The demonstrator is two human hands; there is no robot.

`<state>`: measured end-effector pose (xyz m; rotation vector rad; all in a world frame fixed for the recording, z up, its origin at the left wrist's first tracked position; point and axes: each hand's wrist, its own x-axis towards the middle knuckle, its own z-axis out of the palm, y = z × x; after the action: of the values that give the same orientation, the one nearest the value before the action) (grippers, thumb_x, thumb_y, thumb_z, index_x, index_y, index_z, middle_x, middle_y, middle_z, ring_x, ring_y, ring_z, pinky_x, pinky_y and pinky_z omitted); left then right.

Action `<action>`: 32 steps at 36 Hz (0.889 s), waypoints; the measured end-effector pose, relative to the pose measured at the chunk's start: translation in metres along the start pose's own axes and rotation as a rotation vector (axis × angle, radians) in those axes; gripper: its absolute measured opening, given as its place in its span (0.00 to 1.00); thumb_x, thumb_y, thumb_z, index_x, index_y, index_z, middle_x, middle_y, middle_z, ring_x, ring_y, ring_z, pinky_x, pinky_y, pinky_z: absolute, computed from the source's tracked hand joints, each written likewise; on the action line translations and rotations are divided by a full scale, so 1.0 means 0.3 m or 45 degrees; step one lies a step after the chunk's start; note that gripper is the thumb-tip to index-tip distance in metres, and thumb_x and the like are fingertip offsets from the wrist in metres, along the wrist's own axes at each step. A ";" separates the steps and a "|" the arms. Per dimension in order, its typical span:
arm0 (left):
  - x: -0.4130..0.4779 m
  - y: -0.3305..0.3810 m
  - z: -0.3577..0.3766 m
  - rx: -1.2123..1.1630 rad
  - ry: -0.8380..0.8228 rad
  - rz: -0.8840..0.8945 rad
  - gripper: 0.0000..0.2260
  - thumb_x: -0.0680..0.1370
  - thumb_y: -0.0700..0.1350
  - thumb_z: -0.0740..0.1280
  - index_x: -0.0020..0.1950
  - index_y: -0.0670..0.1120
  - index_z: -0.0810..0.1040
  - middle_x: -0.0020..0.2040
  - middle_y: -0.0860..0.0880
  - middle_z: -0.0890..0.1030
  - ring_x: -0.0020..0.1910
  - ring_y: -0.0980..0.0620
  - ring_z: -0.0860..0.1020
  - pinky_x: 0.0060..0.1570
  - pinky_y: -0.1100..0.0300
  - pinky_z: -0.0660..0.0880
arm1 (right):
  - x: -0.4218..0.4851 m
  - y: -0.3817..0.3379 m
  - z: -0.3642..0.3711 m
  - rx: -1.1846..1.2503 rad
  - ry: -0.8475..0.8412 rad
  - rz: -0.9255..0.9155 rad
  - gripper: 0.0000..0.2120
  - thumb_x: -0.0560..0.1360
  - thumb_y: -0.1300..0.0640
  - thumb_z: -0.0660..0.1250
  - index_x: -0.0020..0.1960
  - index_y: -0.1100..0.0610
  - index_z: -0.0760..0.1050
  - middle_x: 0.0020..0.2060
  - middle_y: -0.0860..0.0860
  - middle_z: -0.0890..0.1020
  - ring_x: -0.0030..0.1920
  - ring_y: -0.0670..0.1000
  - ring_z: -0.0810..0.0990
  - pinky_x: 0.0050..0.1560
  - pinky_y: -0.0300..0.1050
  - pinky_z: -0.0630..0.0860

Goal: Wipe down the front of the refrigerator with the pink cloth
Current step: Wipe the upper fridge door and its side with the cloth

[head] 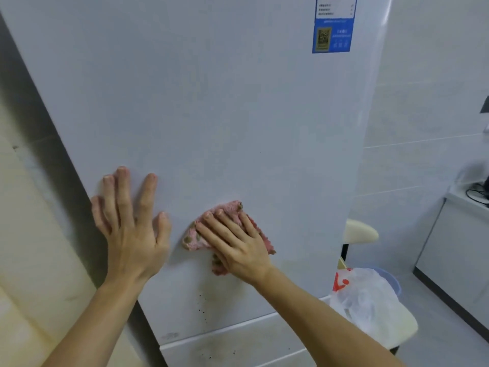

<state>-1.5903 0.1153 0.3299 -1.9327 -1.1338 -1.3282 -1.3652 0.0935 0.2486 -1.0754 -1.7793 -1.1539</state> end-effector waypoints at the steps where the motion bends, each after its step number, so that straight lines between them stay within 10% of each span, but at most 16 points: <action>1: 0.001 0.002 0.000 -0.006 -0.005 -0.002 0.31 0.81 0.47 0.62 0.85 0.48 0.60 0.86 0.40 0.50 0.85 0.38 0.48 0.80 0.32 0.46 | 0.005 0.015 -0.007 0.028 -0.011 -0.013 0.31 0.79 0.55 0.72 0.80 0.52 0.68 0.80 0.49 0.66 0.82 0.51 0.61 0.83 0.55 0.55; 5: -0.001 0.005 -0.006 -0.017 -0.006 -0.003 0.32 0.81 0.47 0.62 0.85 0.48 0.60 0.86 0.41 0.50 0.85 0.38 0.48 0.80 0.33 0.46 | 0.046 0.090 -0.046 0.072 0.009 -0.043 0.36 0.78 0.63 0.71 0.82 0.55 0.62 0.81 0.52 0.63 0.83 0.52 0.59 0.83 0.55 0.53; 16: -0.006 -0.019 -0.006 0.060 0.035 0.028 0.30 0.82 0.49 0.62 0.84 0.47 0.63 0.85 0.39 0.54 0.84 0.37 0.51 0.80 0.35 0.46 | 0.443 0.098 -0.068 0.106 0.556 0.784 0.23 0.85 0.60 0.59 0.80 0.62 0.63 0.79 0.62 0.65 0.81 0.63 0.61 0.82 0.63 0.54; 32: -0.053 -0.084 -0.029 -0.018 -0.019 0.013 0.31 0.80 0.47 0.63 0.83 0.42 0.62 0.85 0.37 0.53 0.85 0.38 0.49 0.82 0.38 0.48 | 0.046 -0.054 0.022 0.031 -0.136 -0.359 0.38 0.73 0.57 0.75 0.80 0.56 0.67 0.81 0.54 0.64 0.83 0.53 0.60 0.84 0.55 0.52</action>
<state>-1.6186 0.1159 0.3176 -1.9584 -1.1232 -1.3220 -1.3861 0.0991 0.2537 -0.9064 -2.0731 -1.2558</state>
